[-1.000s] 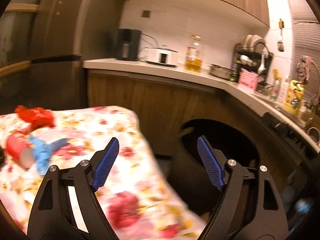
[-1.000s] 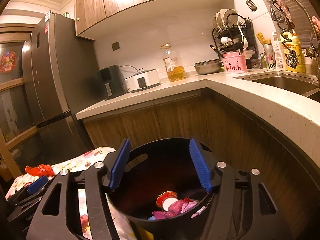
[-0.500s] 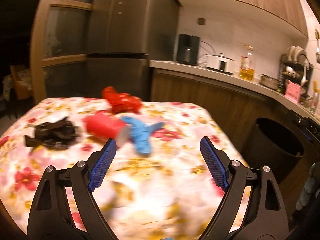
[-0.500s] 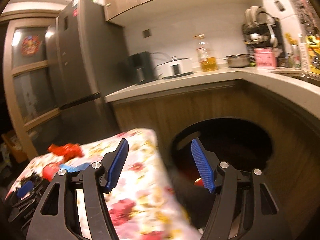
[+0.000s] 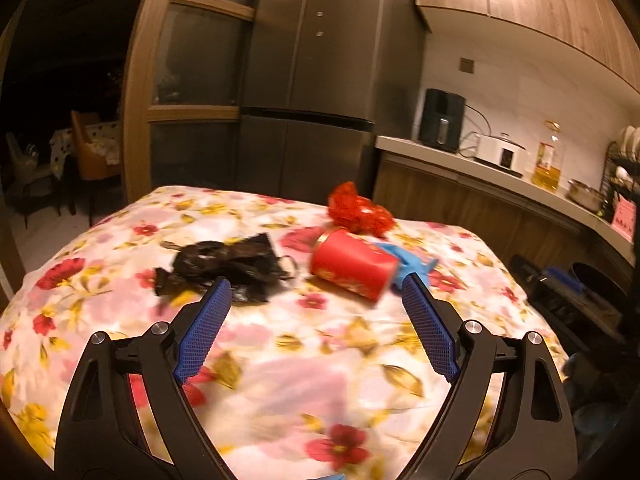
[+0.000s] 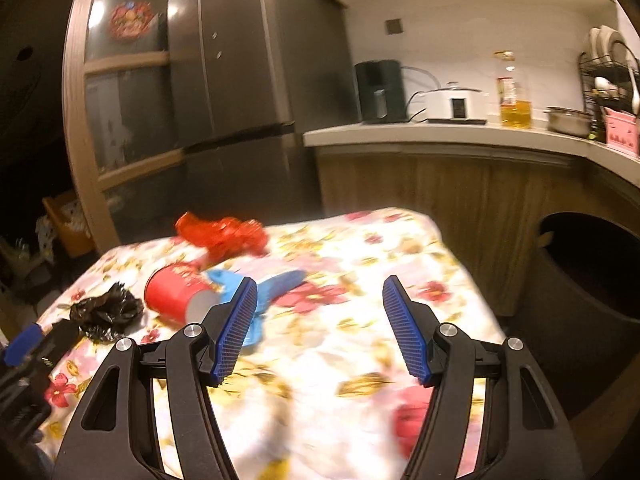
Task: Collect trash
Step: 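Grasp the red paper cup with the left tool while the right tool grasps the other blue glove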
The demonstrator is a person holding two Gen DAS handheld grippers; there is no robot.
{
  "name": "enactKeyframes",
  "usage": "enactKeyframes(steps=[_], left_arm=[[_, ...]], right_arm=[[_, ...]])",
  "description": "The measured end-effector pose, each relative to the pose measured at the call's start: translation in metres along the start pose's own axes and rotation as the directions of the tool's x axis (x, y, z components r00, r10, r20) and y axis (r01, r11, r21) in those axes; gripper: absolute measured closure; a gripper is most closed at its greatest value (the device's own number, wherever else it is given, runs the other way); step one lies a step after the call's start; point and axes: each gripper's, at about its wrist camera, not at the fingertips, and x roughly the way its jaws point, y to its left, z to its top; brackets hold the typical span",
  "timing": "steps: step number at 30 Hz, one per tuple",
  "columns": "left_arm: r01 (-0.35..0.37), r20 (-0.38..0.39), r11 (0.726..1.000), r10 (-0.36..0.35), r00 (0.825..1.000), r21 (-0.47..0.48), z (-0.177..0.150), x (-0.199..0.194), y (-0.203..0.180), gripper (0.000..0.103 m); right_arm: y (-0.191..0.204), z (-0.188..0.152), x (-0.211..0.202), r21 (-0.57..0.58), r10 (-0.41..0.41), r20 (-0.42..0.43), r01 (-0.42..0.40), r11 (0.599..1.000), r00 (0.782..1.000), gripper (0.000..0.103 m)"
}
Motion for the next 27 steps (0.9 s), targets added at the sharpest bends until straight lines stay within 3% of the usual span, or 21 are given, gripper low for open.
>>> enactKeyframes(steps=[9,16,22,27], left_arm=[[-0.007,0.025,1.0,0.007,1.0,-0.003,0.014,0.011,0.019,0.018],[0.016,0.024,1.0,-0.017,1.0,0.006,0.027,0.036,0.02,0.018],[0.057,0.004,0.998,-0.057,0.998,0.014,0.032,0.058,0.014,0.018],[0.072,-0.018,0.997,-0.072,0.997,0.02,0.034,0.076,0.012,0.018]], right_arm=[[0.033,0.004,0.048,-0.019,0.011,-0.029,-0.012,1.0,1.0,0.038],[0.044,-0.002,0.084,-0.024,0.016,-0.102,-0.018,1.0,0.995,0.039],[0.046,-0.008,0.099,-0.04,0.02,-0.162,-0.027,0.999,0.987,0.046],[0.047,-0.013,0.107,-0.044,0.03,-0.193,-0.039,0.998,0.981,0.06]])
